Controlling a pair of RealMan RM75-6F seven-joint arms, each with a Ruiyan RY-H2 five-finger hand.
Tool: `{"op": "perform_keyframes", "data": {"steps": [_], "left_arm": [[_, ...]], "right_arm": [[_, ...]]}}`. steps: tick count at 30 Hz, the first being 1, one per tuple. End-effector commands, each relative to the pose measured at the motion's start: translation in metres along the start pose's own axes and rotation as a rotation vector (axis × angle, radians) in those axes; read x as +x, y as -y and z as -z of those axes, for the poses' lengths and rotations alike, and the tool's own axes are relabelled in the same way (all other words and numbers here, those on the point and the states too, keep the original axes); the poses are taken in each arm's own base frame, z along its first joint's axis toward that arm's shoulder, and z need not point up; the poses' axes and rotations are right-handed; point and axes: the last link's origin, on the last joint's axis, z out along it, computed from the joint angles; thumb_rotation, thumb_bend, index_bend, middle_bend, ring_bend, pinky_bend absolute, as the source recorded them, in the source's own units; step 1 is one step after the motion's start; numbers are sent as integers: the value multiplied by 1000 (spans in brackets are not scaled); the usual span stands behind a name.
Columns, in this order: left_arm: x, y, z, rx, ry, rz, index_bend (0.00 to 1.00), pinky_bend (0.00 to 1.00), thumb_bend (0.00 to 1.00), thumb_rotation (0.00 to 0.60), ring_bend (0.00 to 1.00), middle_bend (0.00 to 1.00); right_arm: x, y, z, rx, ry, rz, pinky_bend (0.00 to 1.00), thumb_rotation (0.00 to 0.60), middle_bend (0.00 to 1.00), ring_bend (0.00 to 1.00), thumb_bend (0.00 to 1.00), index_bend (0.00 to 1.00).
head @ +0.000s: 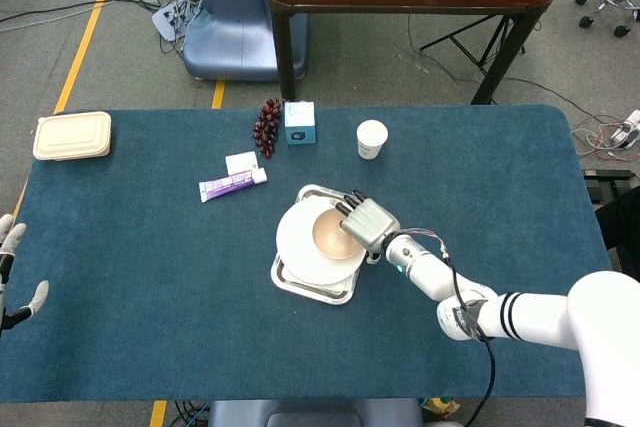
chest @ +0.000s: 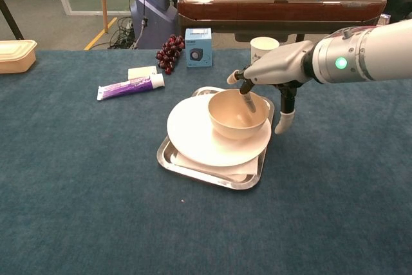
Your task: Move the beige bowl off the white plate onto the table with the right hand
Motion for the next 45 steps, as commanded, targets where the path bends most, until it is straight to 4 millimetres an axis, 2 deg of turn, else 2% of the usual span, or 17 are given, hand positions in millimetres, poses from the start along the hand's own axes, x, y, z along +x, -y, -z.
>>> {"op": "perform_keyframes", "data": {"steps": [1, 11, 32, 42, 45], "left_arm": [[1, 1, 0, 1, -2, 1, 0, 0, 324, 600, 0, 0], [2, 2, 2, -7, -16, 2, 0, 0, 324, 600, 0, 0], [9, 5, 10, 5, -51, -9, 0, 0, 324, 600, 0, 0], [8, 5, 10, 4, -49, -14, 0, 0, 324, 600, 0, 0], [8, 5, 9, 6, -47, -16, 0, 0, 324, 600, 0, 0]], "right_arm": [[0, 1, -3, 0, 2, 1, 0, 600, 0, 0, 84, 449], [-2, 1, -8, -2, -4, 7, 0, 600, 0, 0, 139, 560], [-7, 0, -16, -22, -30, 72, 0, 600, 6, 0, 196, 570], [-9, -2, -16, -17, -24, 59, 0, 600, 17, 0, 354, 586], [-8, -3, -15, -17, -25, 56, 0, 600, 17, 0, 466, 587]]}}
